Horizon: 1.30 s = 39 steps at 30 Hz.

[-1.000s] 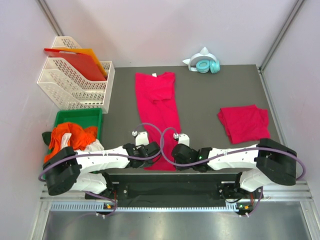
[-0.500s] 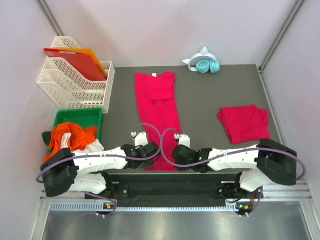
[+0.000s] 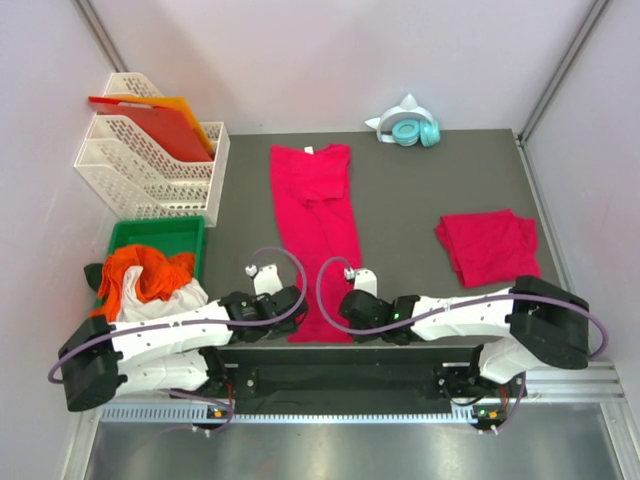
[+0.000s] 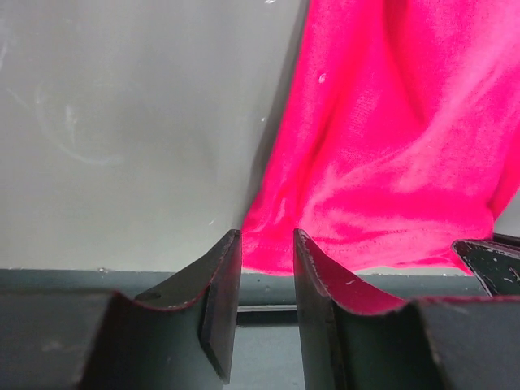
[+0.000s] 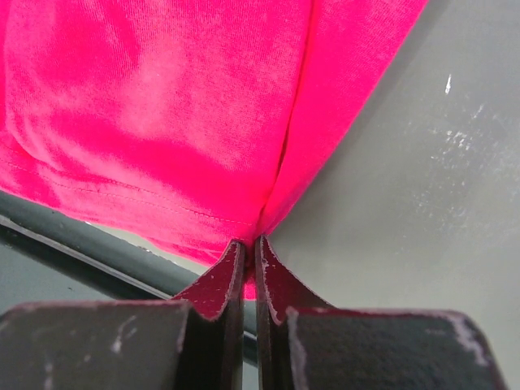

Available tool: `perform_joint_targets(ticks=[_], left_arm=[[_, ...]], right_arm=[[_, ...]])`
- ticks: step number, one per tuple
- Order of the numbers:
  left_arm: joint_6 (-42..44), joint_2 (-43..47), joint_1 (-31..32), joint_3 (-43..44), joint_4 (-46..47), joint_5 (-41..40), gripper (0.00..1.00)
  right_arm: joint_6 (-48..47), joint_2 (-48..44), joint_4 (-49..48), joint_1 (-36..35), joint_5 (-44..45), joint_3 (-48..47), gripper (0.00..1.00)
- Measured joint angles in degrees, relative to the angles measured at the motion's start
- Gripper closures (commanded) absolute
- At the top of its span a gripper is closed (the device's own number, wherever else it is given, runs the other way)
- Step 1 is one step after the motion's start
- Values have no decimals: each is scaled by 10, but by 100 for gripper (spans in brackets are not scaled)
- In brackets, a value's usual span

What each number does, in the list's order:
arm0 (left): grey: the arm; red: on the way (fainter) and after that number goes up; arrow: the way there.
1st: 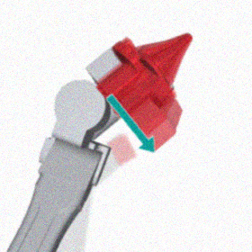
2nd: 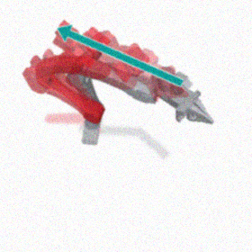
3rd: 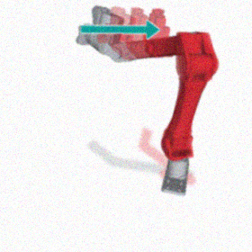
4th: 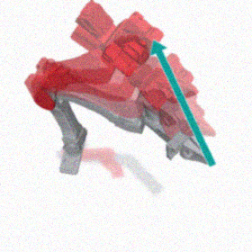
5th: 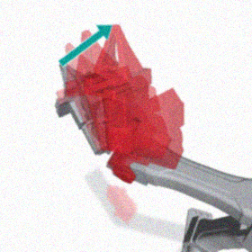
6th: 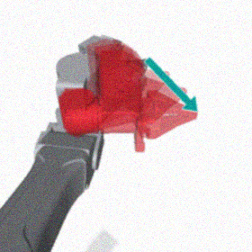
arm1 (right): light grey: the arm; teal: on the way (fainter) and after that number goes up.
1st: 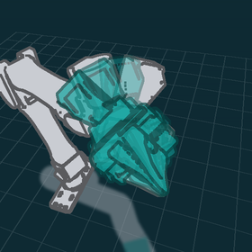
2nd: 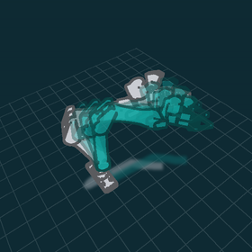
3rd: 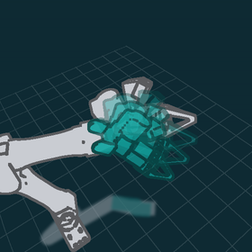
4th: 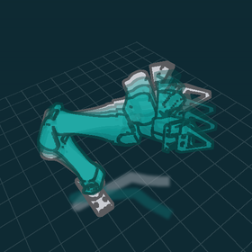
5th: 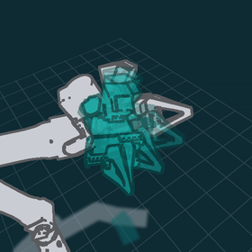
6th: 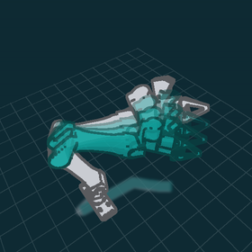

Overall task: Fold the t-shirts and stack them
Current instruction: Grab the bottom of the folded rectangular tshirt with both arms

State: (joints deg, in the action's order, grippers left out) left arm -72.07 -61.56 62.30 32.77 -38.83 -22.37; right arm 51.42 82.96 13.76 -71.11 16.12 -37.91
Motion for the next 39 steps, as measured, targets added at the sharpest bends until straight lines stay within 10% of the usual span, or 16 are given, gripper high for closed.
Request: perform_joint_targets(ticks=[27, 33, 39], left_arm=[[0, -28, 0, -49, 94, 31, 65], [-1, -28, 0, -53, 102, 37, 100], [-3, -19, 0, -58, 101, 41, 100]], right_arm=[[-7, 11, 18, -1, 1, -16, 100], [-7, 11, 18, -1, 2, -16, 100], [-5, 9, 21, -5, 9, -16, 100]])
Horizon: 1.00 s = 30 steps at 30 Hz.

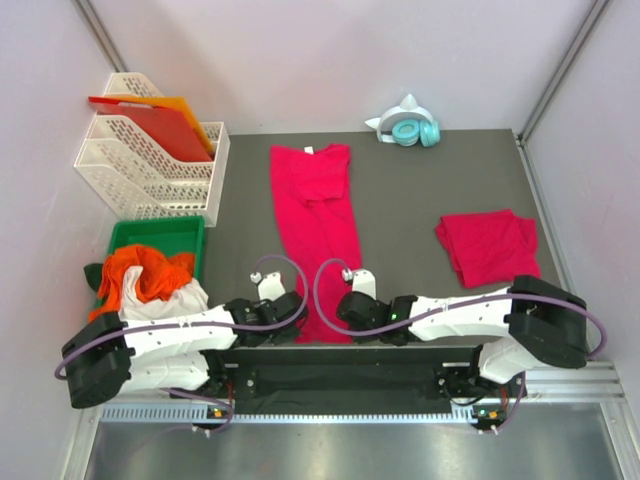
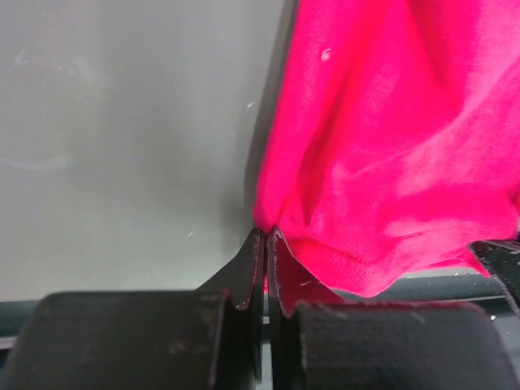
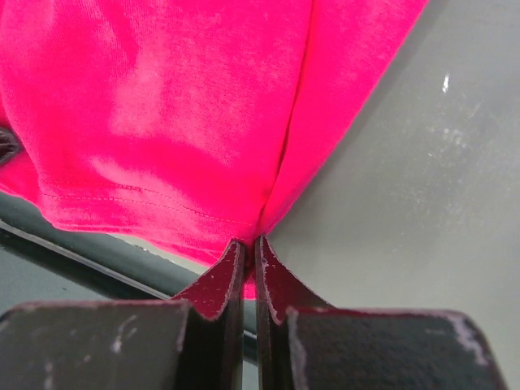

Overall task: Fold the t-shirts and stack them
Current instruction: Grab the bottom of the folded rectangular tshirt with both arms, then fold the folded rectangular tshirt in 1/3 of the way

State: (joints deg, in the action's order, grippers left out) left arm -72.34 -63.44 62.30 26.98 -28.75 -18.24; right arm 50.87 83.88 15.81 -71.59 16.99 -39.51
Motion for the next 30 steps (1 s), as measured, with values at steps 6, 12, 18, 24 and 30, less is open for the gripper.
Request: perform_joint_targets(ticks=[6, 12, 18, 24, 30], left_arm=[[0, 38, 8, 1, -48, -4, 100], [11, 59, 12, 59, -95, -26, 100], [33, 58, 12, 117, -121, -57, 100], [38, 56, 12, 141, -141, -77, 100], [54, 69, 12, 178, -164, -119, 100]], right_arm=[[13, -24, 53, -34, 38, 1, 100], [27, -90, 120, -51, 89, -12, 100], [26, -99, 171, -51, 134, -56, 100], [19, -95, 193, -51, 158, -82, 100], [-2, -95, 216, -43, 180, -121, 100]])
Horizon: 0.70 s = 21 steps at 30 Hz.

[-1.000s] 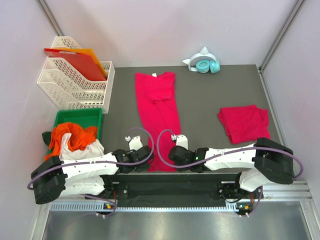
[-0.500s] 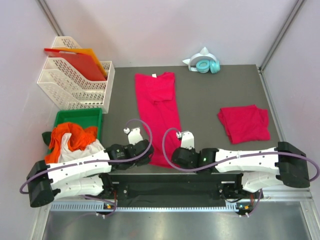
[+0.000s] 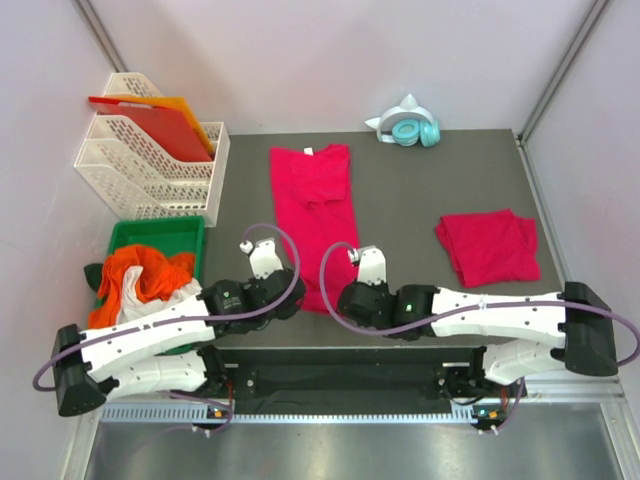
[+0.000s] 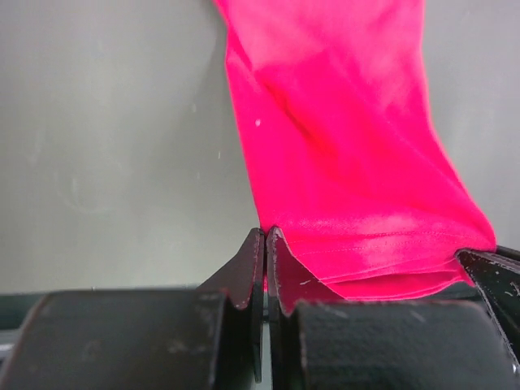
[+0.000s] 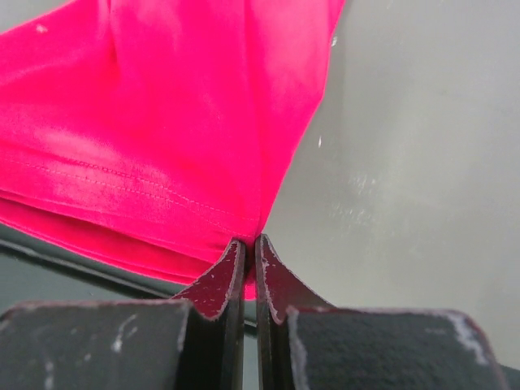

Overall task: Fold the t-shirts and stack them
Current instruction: Fold the folded rectangular tshirt in 1/3 of the way

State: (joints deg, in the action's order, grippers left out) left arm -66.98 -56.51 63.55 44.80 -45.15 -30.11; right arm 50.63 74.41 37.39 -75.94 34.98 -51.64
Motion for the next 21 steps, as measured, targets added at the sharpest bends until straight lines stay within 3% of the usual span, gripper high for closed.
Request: perform_joint_targets(ticks=[11, 21], left_arm=[[69, -49, -14, 71, 9, -86, 100], [205, -165, -205, 123, 143, -39, 100]], right_arm=[[-100, 40, -24, 139, -2, -77, 100], [-208, 168, -92, 283, -68, -220, 100]])
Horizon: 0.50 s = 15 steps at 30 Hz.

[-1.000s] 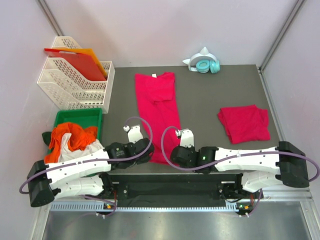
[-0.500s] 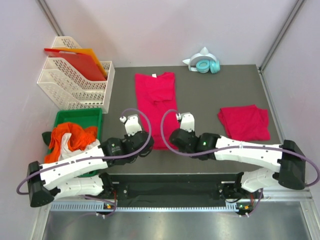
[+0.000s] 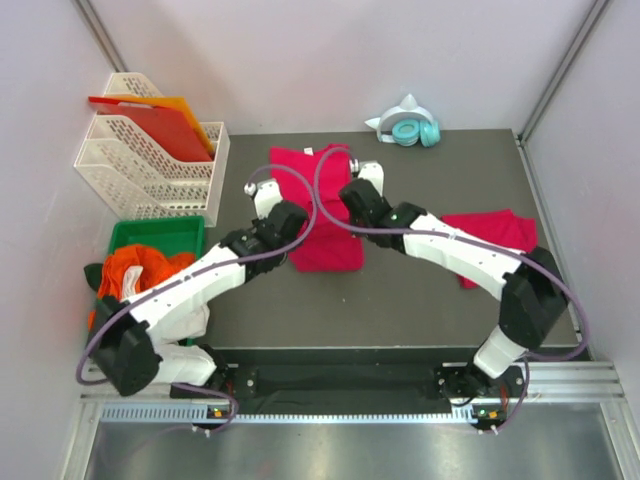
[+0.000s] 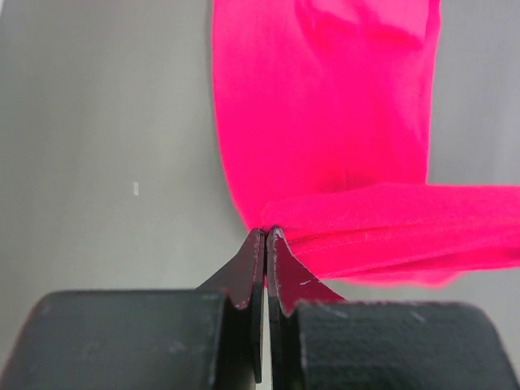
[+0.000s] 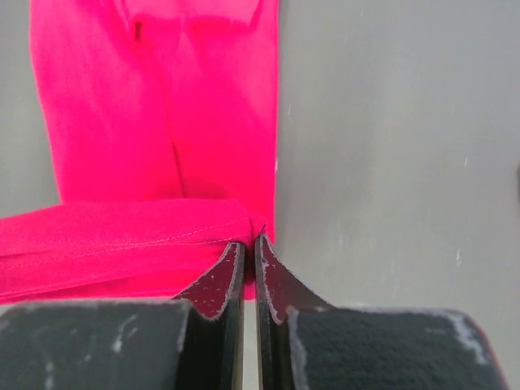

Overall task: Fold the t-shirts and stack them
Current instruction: Fold the folded rectangular tshirt in 1/3 of the way

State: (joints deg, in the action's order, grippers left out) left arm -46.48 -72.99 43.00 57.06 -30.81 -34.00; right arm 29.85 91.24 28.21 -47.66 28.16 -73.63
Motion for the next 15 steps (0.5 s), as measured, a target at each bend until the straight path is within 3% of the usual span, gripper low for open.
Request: perform_joint_targets(ticks=[15], left_arm=[[107, -239, -135, 172, 73, 39, 100]], right_arm=[[-52, 231, -6, 98, -60, -237, 100]])
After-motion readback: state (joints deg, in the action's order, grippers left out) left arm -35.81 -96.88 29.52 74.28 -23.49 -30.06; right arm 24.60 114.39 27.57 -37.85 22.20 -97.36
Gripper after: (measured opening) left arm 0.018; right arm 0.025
